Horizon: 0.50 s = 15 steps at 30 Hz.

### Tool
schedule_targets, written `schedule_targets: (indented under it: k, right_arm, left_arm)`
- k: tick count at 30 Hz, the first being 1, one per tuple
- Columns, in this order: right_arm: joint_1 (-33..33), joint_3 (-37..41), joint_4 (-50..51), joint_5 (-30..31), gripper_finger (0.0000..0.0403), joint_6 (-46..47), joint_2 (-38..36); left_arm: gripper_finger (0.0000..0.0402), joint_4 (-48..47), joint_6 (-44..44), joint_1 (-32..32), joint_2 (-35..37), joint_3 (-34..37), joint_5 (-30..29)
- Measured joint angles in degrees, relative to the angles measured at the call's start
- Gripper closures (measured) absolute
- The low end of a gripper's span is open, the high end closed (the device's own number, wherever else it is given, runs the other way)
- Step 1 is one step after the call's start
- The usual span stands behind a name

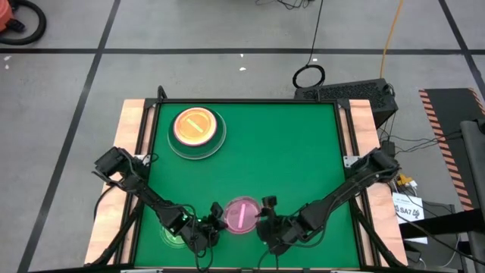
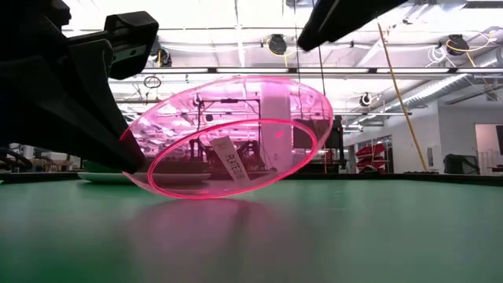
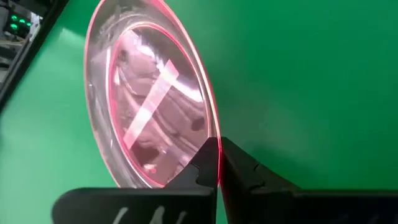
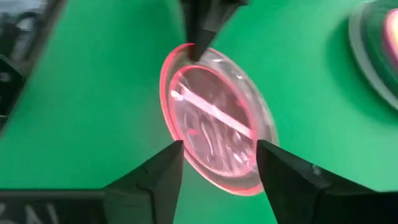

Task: Stack plastic plates
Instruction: Stack the pink transparent plate on the green transparent plate

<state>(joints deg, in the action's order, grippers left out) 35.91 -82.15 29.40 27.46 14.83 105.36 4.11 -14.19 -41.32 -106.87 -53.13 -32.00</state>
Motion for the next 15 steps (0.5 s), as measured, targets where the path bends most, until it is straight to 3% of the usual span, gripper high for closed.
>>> schedule_targets:
  k: [6,15]
  right_arm:
    - [2.75,0.0,5.58,5.48,0.0202,3.71,-3.97]
    - [6.97,0.0,9.07,8.88,0.0214,7.32,-7.23]
  left_arm:
    - [0.0395,-10.19,-2.87,0.89,0.0,-5.05,-4.27]
    - [0.0396,-38.25,1.3,3.73,0.09,-21.71,-4.55]
